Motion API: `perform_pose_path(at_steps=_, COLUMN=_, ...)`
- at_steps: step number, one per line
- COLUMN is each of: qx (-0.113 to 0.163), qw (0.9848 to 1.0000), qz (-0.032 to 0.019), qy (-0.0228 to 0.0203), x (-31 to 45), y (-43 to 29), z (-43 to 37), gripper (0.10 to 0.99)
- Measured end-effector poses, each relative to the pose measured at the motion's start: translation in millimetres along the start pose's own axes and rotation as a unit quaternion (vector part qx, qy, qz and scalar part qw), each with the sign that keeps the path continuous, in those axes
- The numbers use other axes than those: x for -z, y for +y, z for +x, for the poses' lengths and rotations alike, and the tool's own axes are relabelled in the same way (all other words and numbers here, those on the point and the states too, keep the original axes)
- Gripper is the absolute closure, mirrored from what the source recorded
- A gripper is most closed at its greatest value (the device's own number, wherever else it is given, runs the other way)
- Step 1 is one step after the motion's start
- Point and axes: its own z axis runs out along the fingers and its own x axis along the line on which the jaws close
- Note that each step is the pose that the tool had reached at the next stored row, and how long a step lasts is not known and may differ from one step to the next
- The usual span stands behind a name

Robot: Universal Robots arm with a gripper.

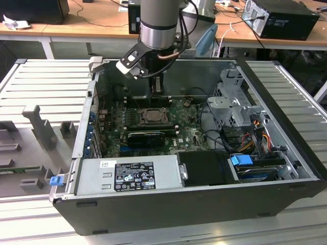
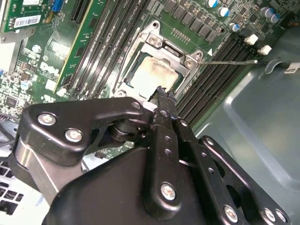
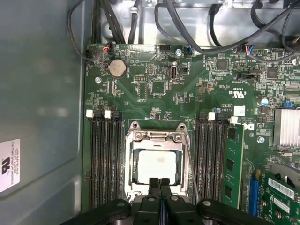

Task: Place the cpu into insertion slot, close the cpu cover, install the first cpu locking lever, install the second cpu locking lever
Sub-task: 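Install the first cpu locking lever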

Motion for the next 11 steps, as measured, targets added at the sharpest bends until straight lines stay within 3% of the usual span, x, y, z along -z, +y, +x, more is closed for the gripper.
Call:
perform_pose_path(at_steps=5, qx=0.0, qw=1.0, qz=0.0, qy=-0.0001, x=9.9, y=0.0, z=0.4, gripper=0.98)
perform_pose_path(at_steps=9, qx=0.0, qw=1.0, qz=0.0, qy=-0.0001, x=27.3, y=0.0, z=1.1, gripper=0.98)
perform_pose_path(at_steps=11, qx=0.006, qw=1.0, qz=0.0002, qy=0.0001, x=27.6, y=0.0, z=1.1, gripper=0.98)
